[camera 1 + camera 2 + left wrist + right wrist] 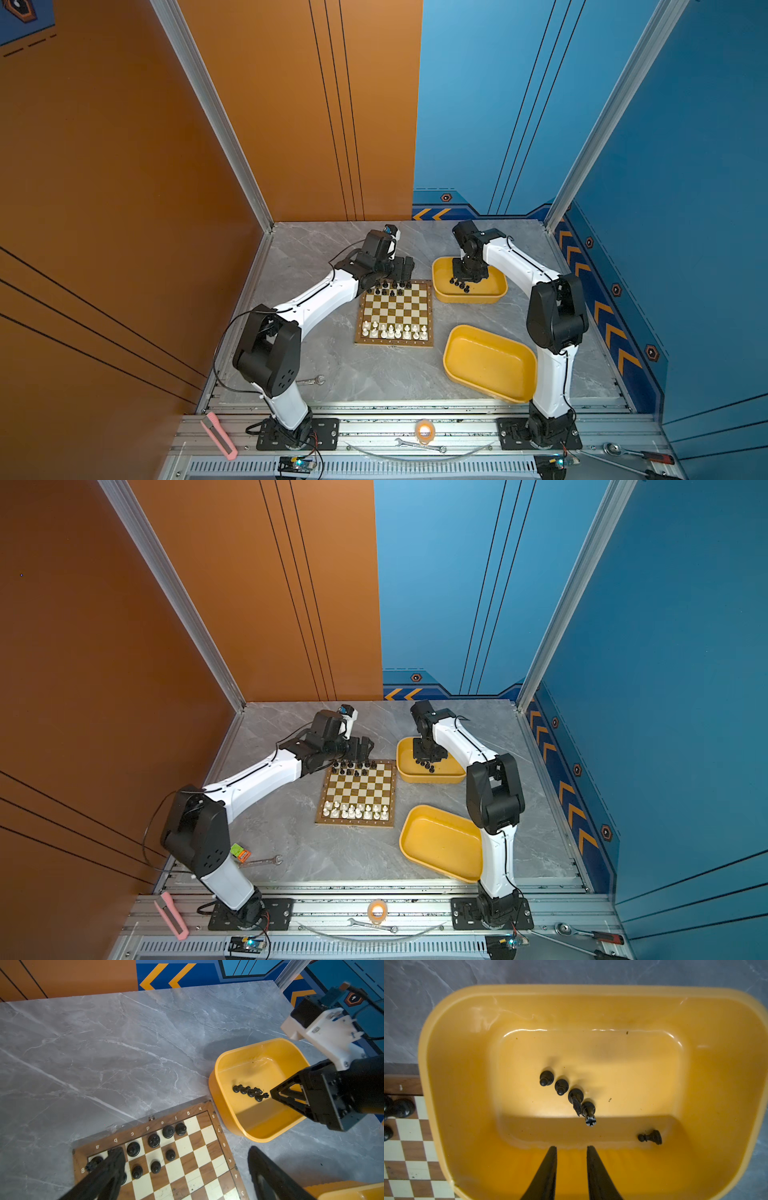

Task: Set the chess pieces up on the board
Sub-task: 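Return the right gripper over the far tub while the left gripper nears the board, then lower the right gripper into the tub and close on a black piece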

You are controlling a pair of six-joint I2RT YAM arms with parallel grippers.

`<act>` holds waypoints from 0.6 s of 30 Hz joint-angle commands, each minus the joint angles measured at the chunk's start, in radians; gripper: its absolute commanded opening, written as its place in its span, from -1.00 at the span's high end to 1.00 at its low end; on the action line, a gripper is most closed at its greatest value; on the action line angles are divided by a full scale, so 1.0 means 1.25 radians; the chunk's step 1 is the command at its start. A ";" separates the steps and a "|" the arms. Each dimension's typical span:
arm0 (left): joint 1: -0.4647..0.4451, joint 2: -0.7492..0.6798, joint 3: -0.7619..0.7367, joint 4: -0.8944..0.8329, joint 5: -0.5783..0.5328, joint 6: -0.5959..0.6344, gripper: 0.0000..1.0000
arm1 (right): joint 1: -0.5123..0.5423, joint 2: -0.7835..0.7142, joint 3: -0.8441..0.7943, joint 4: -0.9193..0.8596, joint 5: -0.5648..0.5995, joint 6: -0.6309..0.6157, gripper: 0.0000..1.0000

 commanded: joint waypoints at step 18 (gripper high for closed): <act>-0.020 0.091 0.148 -0.085 -0.017 -0.015 -0.85 | -0.029 0.097 0.055 0.006 -0.021 -0.082 0.65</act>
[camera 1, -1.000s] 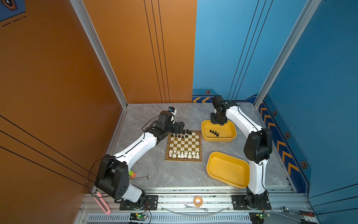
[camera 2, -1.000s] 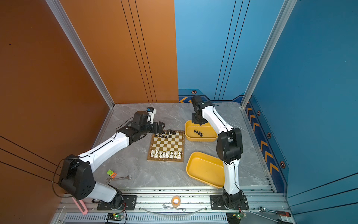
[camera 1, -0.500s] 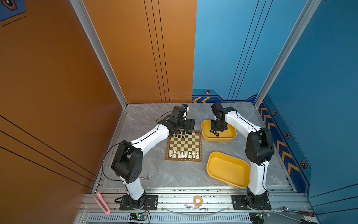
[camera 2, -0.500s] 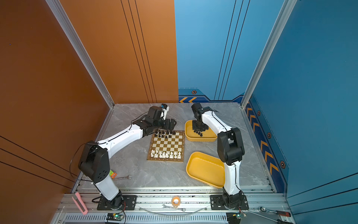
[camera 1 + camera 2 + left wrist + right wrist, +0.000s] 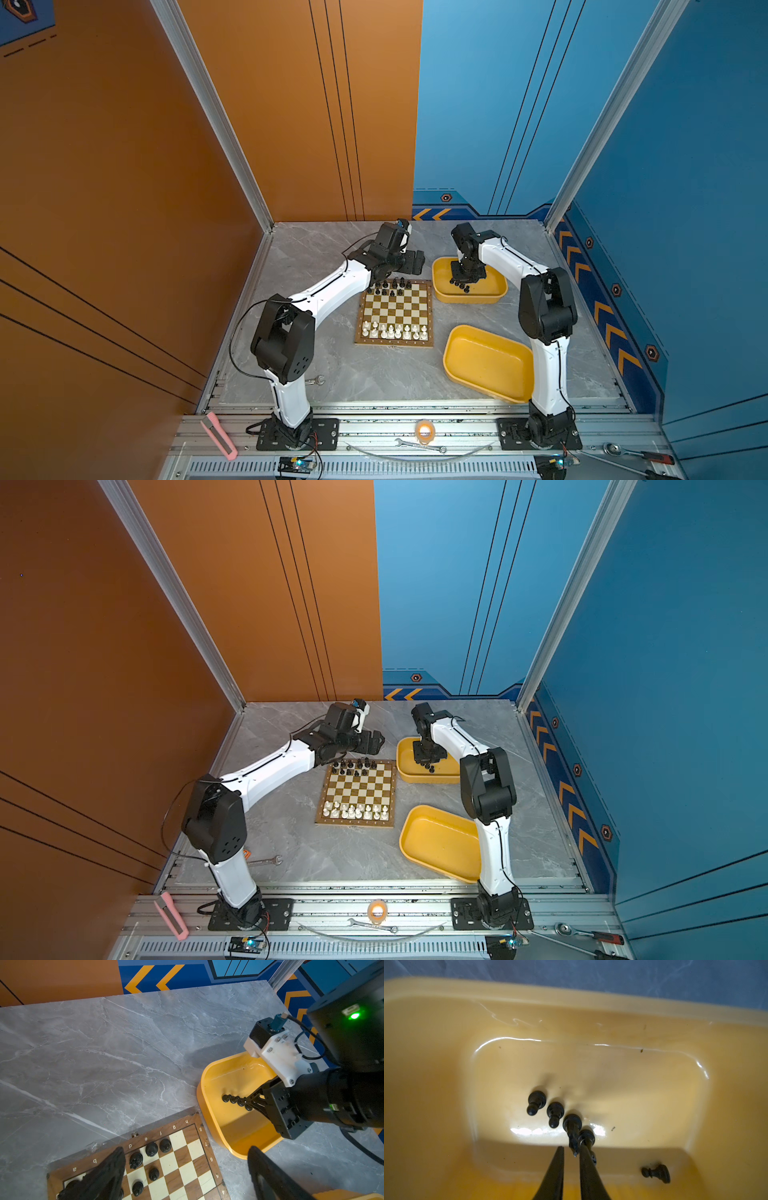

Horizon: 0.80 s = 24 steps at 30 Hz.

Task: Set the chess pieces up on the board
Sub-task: 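Lower the right gripper into the tub and close on a black piece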

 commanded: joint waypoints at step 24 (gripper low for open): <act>0.004 0.033 0.064 -0.048 -0.022 0.002 -0.85 | -0.019 0.052 0.056 -0.004 -0.033 -0.019 0.83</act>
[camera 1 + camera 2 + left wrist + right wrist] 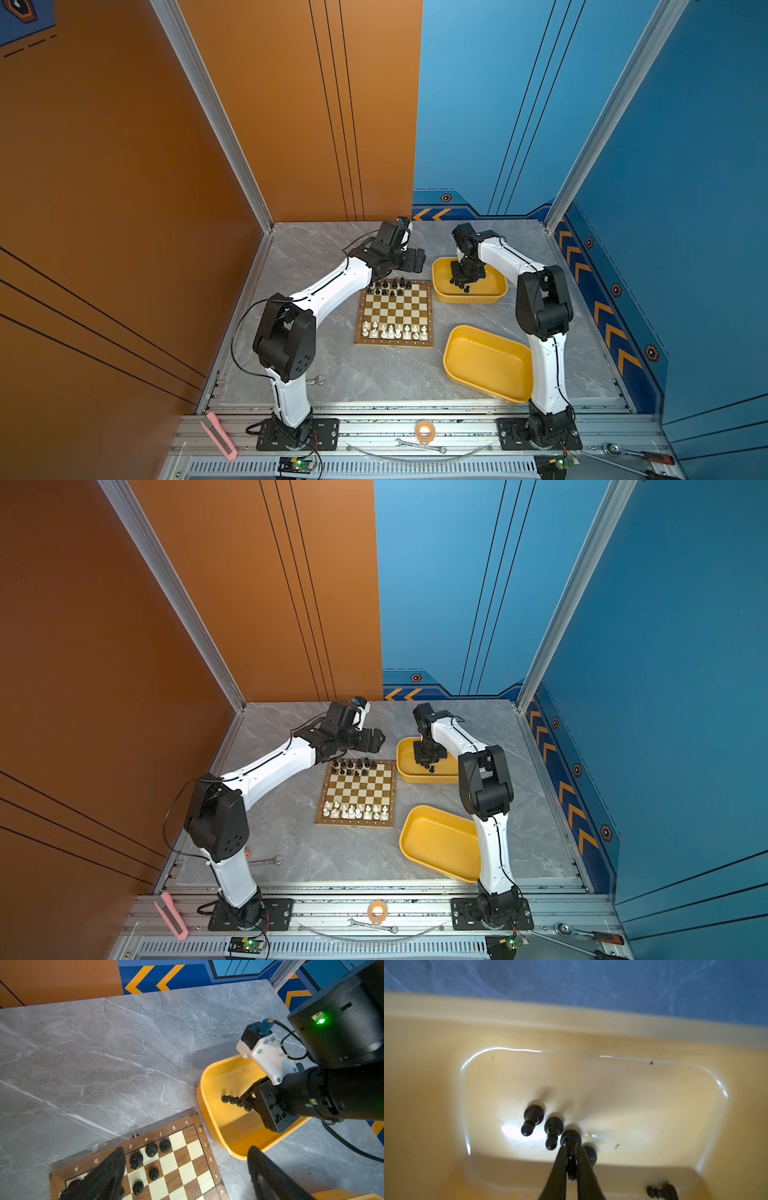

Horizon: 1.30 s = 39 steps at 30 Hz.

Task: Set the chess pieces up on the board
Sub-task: 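Lower the right gripper into the tub and close on a black piece, then lift the black piece with the right gripper and carry it over the board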

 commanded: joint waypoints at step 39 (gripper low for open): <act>0.073 -0.102 -0.140 0.075 -0.026 -0.011 -0.84 | 0.055 -0.074 0.209 -0.131 0.111 0.020 0.92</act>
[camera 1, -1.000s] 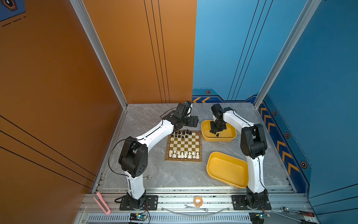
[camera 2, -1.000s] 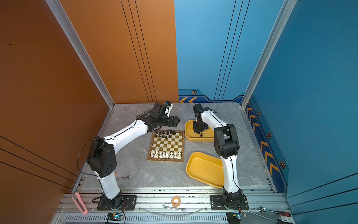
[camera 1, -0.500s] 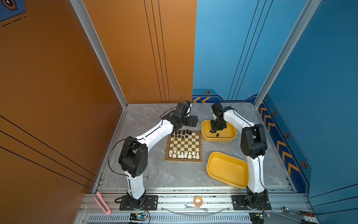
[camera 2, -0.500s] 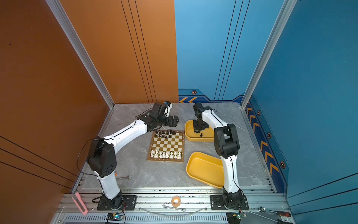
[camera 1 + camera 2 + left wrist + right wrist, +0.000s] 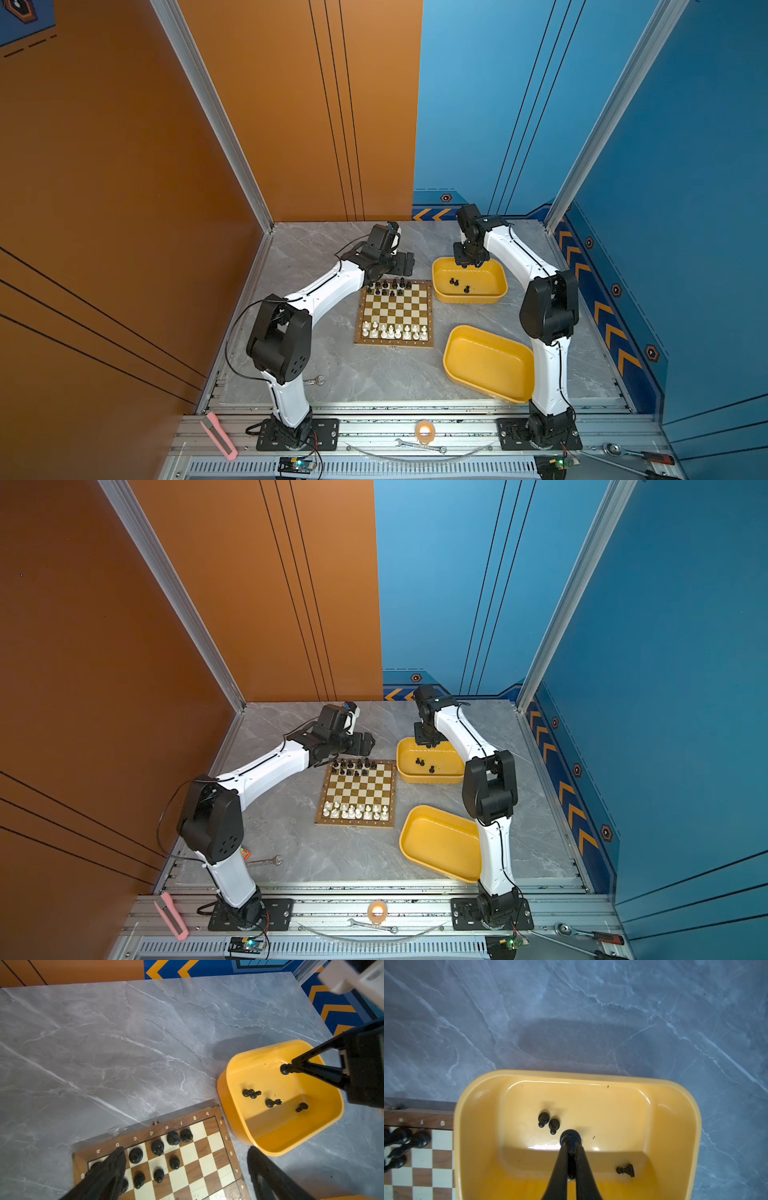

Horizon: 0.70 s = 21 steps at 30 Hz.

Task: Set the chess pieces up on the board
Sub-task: 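Lift the black piece with the right gripper and carry it over the board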

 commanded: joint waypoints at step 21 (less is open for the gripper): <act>0.132 -0.389 -0.394 0.046 0.045 -0.009 -0.85 | 0.227 0.115 0.162 -0.060 -0.002 0.094 0.92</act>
